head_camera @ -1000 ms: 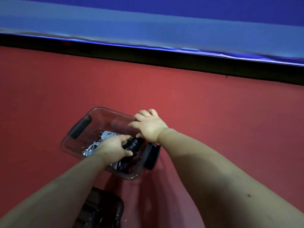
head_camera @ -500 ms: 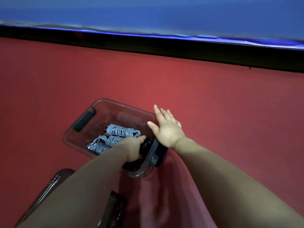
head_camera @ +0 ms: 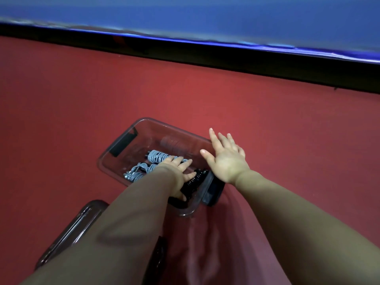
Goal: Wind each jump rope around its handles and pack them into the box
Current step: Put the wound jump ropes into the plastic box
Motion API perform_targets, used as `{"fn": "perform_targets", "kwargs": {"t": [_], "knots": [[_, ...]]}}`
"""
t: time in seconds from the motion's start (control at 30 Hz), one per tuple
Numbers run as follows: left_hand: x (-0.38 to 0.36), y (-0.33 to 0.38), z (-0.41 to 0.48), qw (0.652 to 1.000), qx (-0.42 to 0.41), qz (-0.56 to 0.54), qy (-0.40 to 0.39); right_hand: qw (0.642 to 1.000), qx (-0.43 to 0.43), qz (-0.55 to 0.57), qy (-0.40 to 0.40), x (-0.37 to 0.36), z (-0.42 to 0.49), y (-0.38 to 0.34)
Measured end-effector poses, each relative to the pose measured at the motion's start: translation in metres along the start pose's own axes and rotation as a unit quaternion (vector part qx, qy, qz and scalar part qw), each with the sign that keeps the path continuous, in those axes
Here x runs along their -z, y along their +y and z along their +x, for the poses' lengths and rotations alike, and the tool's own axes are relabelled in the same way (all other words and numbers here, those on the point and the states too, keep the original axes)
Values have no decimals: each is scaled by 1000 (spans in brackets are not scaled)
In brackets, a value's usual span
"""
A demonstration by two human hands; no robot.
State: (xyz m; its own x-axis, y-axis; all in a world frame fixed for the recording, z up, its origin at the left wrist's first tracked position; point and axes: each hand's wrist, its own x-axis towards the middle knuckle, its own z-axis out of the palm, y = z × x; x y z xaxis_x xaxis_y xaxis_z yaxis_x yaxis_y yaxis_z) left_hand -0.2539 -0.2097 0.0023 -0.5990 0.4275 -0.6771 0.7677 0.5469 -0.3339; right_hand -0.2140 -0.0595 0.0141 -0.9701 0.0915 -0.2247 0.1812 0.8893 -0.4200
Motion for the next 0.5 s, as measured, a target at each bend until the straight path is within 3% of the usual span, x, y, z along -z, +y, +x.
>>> {"fn": "perform_targets", "kwargs": {"t": [0.13, 0.23, 0.5], "knots": [[9, -1, -16, 996, 51, -65, 33, 996, -22, -89, -25, 11, -8, -5], [25, -2, -40, 991, 84, -100, 41, 994, -57, -87, -30, 23, -33, -5], [85, 48, -124, 981, 53, -122, 140, 984, -143, -108, 19, 100, -149, 24]]}}
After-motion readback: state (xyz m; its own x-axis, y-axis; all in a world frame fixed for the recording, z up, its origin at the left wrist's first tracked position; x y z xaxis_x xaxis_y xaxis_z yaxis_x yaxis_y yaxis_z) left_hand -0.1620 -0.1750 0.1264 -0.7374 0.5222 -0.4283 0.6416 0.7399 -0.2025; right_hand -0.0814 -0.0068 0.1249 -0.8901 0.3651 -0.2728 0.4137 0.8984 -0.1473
